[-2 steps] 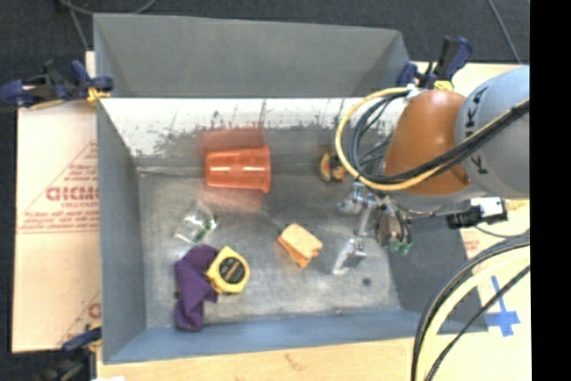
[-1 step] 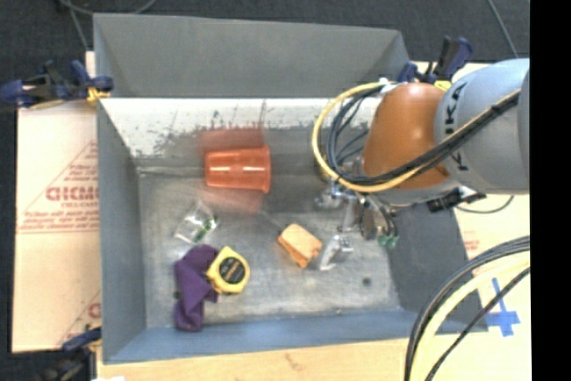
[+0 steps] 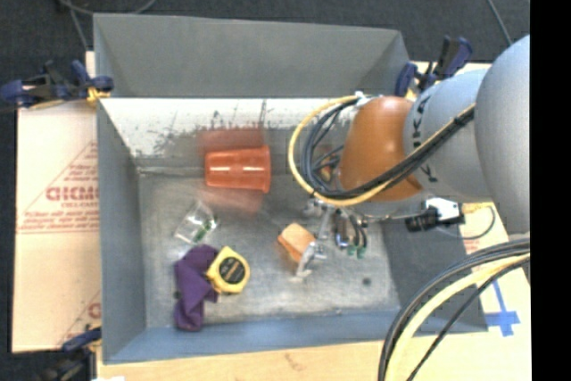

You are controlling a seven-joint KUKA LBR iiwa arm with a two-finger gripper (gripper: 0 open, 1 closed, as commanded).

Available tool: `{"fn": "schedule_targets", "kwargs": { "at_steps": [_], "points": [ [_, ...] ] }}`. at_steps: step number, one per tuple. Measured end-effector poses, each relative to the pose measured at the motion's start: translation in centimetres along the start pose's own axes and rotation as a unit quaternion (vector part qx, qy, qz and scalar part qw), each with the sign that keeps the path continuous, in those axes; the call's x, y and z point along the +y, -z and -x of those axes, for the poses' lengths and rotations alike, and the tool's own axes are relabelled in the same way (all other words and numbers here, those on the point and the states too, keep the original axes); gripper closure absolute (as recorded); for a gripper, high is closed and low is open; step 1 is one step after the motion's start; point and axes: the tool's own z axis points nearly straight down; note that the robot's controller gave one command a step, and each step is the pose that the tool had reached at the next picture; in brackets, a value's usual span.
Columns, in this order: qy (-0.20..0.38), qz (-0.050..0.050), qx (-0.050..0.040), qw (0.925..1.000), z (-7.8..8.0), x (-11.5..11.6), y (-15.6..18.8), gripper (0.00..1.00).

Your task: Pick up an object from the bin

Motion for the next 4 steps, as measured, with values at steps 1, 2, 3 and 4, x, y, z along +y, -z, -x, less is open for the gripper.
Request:
{"fn": "schedule_targets", "kwargs": {
  "at_steps": [1, 2, 3, 4],
  "points": [
    [-0.037, -0.004, 0.0051, 0.9993, -1.3, 1.2, -0.2, 1.0],
    [-0.037, -0.004, 0.0051, 0.9993, -1.3, 1.2, -0.2, 1.0],
    [-0.037, -0.003, 0.0053, 0.9993, -1.4, 1.2, 0.1, 1.0],
    [-0.037, -0.002, 0.0029, 0.9993, -1.6, 1.2, 1.4, 1.0]
  ]
}}
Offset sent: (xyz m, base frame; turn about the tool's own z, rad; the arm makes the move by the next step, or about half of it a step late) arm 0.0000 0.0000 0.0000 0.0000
